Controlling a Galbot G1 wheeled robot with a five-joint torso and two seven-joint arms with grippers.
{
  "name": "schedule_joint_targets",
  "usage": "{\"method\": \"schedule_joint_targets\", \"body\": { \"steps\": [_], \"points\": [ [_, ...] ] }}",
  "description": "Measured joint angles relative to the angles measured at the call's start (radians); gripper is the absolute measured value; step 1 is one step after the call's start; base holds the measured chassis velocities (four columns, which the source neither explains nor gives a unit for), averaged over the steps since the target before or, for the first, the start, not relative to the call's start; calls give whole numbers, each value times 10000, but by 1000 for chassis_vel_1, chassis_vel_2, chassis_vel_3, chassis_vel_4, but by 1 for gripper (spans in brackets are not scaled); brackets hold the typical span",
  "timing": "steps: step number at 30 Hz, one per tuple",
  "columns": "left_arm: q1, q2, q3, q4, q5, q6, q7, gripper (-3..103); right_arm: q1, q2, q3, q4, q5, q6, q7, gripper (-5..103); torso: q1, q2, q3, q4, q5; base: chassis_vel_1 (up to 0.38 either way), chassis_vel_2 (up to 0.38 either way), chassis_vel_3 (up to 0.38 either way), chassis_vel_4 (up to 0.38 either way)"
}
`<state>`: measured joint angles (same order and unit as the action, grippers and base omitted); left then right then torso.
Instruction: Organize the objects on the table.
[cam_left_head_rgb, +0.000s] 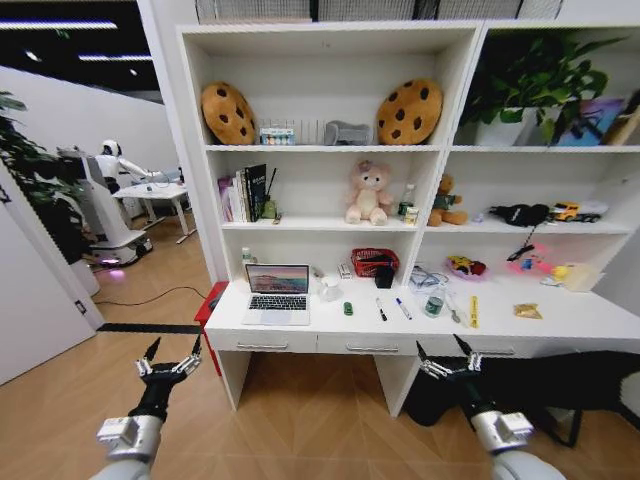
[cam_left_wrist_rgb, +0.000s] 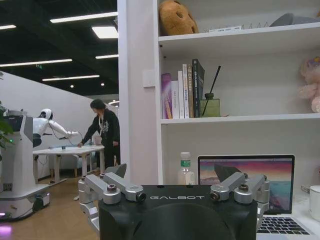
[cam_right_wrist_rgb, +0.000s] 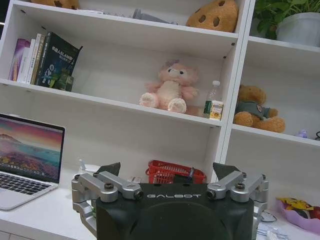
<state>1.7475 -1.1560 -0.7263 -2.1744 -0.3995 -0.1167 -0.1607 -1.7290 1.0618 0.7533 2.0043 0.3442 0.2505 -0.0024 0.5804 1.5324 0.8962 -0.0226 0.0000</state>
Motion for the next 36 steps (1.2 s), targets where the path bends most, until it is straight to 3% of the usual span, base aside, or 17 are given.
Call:
{"method": "schedule_joint_targets", "body": {
  "steps": [36],
  "points": [
    [9, -18, -21, -6, -58, 13, -8, 99, 2, 149, -13, -116, 30, -13, -22, 100, -2, 2, -1, 0, 1, -80, 81, 84, -82]
  ]
}}
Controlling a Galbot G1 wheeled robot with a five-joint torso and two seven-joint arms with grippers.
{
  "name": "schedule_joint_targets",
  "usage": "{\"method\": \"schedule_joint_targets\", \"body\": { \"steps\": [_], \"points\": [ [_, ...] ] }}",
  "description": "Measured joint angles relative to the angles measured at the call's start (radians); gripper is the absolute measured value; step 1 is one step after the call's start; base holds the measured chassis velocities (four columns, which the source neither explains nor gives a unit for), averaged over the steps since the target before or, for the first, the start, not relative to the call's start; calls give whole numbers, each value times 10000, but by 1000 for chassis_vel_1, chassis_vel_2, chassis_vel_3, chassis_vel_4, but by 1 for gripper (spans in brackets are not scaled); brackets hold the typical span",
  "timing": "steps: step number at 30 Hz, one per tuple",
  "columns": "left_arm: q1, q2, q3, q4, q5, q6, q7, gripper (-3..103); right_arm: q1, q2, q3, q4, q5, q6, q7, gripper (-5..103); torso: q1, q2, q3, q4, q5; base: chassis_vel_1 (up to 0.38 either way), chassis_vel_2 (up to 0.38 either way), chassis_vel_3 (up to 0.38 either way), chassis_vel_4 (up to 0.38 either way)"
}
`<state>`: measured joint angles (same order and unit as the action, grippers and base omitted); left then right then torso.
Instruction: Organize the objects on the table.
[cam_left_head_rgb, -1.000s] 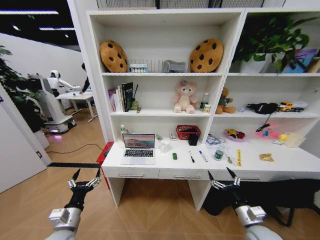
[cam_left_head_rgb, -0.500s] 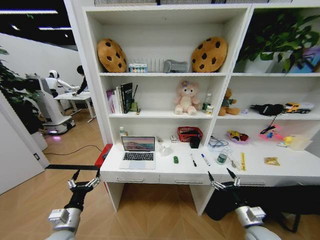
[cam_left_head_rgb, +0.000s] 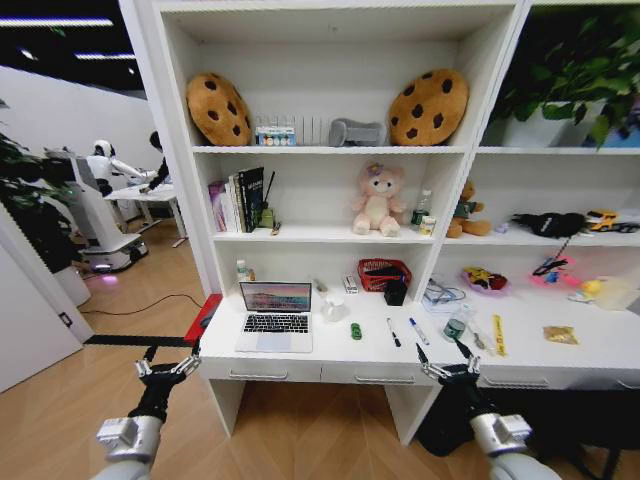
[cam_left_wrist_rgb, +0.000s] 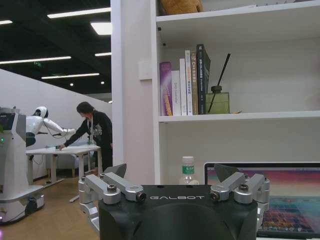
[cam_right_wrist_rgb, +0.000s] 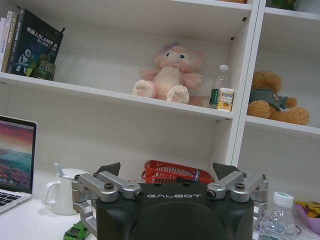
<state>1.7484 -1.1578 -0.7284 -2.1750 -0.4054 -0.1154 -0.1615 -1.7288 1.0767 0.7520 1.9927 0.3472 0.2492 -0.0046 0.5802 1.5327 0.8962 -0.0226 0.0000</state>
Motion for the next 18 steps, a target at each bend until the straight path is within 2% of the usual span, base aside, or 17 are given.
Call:
{"method": "schedule_joint_targets", "body": {
  "steps": [18],
  "points": [
    [28, -39, 35, -39, 23, 3, 12, 98, -50, 47, 34, -12, -79, -28, 41, 100, -1, 0, -1, -1, -1, -111, 108, 110, -114]
  ]
}}
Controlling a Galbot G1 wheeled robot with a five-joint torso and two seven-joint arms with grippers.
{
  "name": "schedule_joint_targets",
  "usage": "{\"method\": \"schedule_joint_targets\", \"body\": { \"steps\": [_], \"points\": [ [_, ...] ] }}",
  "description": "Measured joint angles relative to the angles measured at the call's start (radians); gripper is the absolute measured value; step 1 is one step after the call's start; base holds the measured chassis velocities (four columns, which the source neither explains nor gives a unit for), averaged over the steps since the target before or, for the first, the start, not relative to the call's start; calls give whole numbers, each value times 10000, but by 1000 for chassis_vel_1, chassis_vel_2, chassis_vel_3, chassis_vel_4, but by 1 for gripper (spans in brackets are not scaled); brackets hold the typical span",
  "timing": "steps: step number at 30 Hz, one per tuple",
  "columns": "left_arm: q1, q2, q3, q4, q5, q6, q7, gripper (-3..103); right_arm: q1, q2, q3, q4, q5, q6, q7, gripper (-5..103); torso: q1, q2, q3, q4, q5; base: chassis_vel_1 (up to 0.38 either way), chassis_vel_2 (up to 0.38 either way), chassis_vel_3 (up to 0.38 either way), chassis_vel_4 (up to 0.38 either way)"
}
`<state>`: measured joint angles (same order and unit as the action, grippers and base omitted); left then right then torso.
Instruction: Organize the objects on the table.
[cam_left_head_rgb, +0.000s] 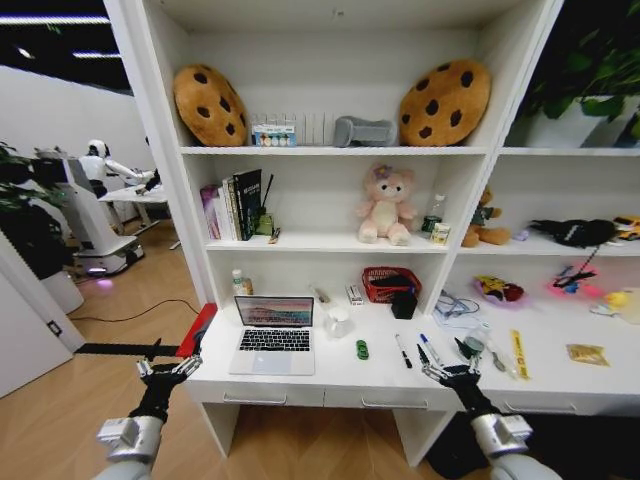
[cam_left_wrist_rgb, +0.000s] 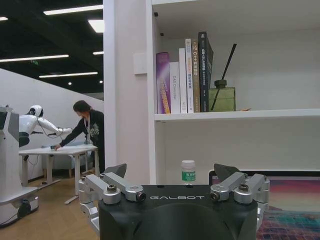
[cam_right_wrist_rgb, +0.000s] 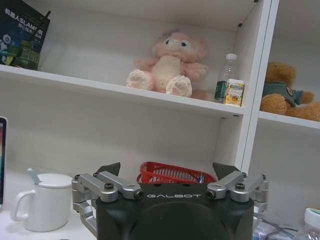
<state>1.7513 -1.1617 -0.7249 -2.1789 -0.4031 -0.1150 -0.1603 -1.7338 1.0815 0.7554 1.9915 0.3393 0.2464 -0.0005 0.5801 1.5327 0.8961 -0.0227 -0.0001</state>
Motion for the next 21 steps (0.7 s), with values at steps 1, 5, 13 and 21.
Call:
{"method": "schedule_joint_targets", "body": {
  "steps": [1, 5, 13, 21],
  "points": [
    [15, 5, -7, -6, -3, 1, 0, 98, -2, 15, -1, -15, -1, 0, 2, 100, 1, 0, 1, 0, 2, -147, 114, 137, -132],
    [24, 5, -3, -2, 1, 0, 0, 97, -3, 33, -9, -50, -4, 2, 2, 100, 0, 0, 0, -1, 1, -137, 124, 129, -134],
    [-9, 9, 32, 14, 22, 3, 0, 98, 27, 54, -44, -101, -6, 4, 14, 100, 1, -1, 0, 0, 0, -122, 133, 123, -129],
    [18, 58, 66, 21, 12, 9, -1, 98, 34, 136, -106, -108, -106, 4, 127, 100, 5, -2, 2, 0, 1, -116, 98, 118, -104]
  ]
}}
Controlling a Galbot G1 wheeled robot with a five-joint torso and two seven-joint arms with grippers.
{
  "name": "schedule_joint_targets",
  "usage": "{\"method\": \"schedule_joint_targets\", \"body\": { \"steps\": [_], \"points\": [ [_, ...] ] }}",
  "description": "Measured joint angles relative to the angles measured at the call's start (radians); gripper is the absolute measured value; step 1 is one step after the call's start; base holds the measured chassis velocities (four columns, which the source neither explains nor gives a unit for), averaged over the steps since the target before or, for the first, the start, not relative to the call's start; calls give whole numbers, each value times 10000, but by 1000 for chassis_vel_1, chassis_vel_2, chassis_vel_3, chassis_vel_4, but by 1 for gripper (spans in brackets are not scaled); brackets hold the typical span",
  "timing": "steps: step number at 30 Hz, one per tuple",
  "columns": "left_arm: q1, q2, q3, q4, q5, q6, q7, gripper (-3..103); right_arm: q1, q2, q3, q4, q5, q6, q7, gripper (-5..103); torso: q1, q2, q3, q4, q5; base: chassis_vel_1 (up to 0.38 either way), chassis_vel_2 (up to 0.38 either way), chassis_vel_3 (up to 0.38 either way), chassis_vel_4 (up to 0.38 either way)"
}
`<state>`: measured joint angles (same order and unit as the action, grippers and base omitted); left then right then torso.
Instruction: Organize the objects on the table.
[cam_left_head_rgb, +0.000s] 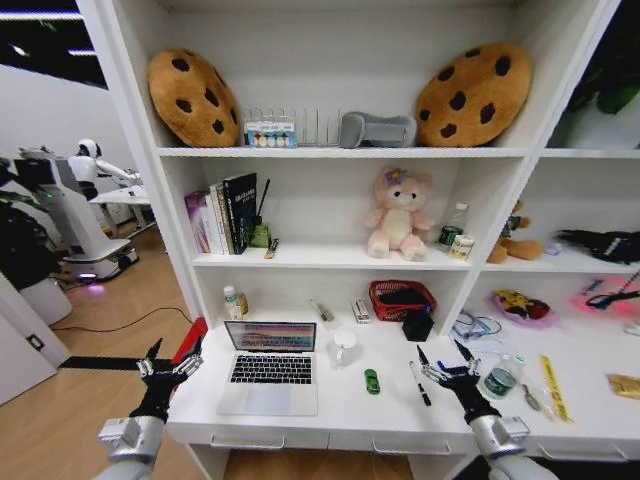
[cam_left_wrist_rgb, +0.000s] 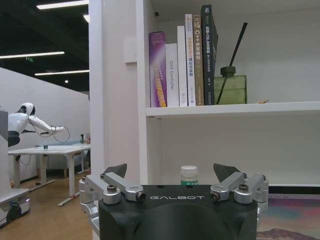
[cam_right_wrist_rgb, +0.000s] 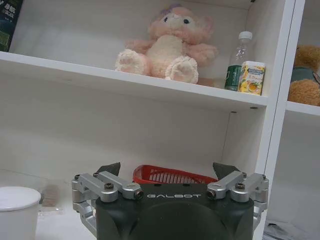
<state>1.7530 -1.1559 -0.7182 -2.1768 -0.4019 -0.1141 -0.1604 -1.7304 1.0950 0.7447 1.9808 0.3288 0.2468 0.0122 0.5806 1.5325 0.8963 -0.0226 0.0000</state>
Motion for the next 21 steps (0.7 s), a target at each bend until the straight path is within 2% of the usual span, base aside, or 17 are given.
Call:
{"method": "schedule_joint_targets", "body": {
  "steps": [6, 8, 11, 12, 13, 14, 15, 16, 17, 18, 19, 20, 21],
  "points": [
    [21, 352, 105, -65, 3, 111, -3, 98, -116, 120, -2, -79, -136, 37, 0, 100, -3, 0, -1, 1, 0, -26, 30, 21, -11],
    [101, 954, 255, -119, 68, 256, 12, 90, -181, 192, 13, -168, -187, 87, 24, 100, -7, 3, -3, 0, -2, 0, 0, 0, 0],
    [159, 1334, 315, -135, 93, 294, 35, 85, -197, 228, 18, -204, -200, 105, 42, 100, -7, 2, -3, 0, -3, 0, 0, 0, 0],
    [228, 1726, 341, -139, 90, 310, 64, 85, -212, 261, 26, -226, -210, 122, 55, 100, -8, 3, -3, 0, -2, 0, 0, 0, 0],
    [430, 2613, 345, -134, -39, 327, 108, 74, -259, 295, 30, -257, -232, 154, 70, 100, -8, 3, -3, 1, -4, 0, 0, 0, 0],
    [430, 2613, 345, -134, -39, 327, 108, 74, -259, 295, 30, -257, -232, 154, 70, 100, -8, 3, -3, 1, -4, 0, 0, 0, 0],
    [501, 2930, 330, -117, -69, 327, 134, 74, -272, 301, 32, -265, -244, 166, 72, 100, -8, 3, -3, 1, -4, 0, 0, 0, 0],
    [765, 4289, 188, -32, -166, 293, 221, 62, -308, 349, 58, -304, -266, 217, 80, 100, -6, 3, -3, 0, 1, 0, 0, 0, 0],
    [810, 4777, 136, -7, -260, 288, 254, 62, -314, 384, 67, -324, -266, 234, 81, 100, -6, 2, -2, 1, -1, 0, 0, 0, 0],
    [810, 4777, 136, -7, -260, 288, 254, 62, -314, 384, 67, -324, -266, 234, 81, 100, -6, 2, -2, 1, -1, 0, 0, 0, 0],
    [801, 5470, 82, 19, -459, 292, 273, 57, -325, 443, 91, -354, -266, 256, 87, 100, -5, 2, -2, 0, -2, 0, 0, 0, 0],
    [613, 6371, 69, 79, -773, 340, 285, 46, -354, 529, 111, -401, -270, 296, 89, 100, -5, 2, -2, 2, -3, 0, 0, 0, 0],
    [613, 6371, 69, 79, -773, 340, 285, 46, -354, 529, 111, -401, -270, 296, 89, 100, -5, 2, -2, 2, -3, 0, 0, 0, 0]
  ]
}}
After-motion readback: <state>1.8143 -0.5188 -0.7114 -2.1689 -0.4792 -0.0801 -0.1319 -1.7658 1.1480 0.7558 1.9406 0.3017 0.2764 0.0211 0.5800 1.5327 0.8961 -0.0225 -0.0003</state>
